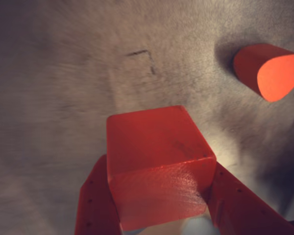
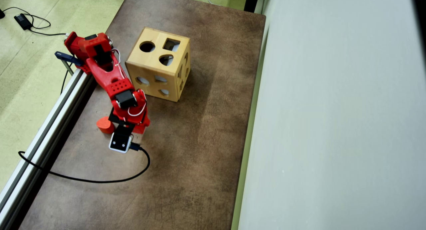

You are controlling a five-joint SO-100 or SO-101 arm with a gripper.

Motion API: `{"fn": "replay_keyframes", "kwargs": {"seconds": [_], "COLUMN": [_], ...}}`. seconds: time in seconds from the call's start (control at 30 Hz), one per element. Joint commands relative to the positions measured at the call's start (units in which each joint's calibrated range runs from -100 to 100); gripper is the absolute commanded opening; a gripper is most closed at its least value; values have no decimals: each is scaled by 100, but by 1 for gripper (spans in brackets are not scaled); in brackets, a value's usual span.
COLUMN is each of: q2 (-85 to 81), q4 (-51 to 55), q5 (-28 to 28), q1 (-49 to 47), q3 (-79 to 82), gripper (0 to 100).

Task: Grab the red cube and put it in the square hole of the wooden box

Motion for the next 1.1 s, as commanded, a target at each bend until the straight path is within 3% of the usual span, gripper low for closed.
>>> {"fn": "replay_keyframes", "kwargs": {"seconds": [0.0, 0.4, 0.7, 1.07], "q2": [-972, -2110, -3706, -4437], "q4": [81, 81, 65, 73], "q5": [-225, -1289, -1343, -1490], "q1": [-250, -1513, -2368, -2487], "q3": [-145, 231, 2279, 3934], "gripper": [3, 3, 3, 3]}}
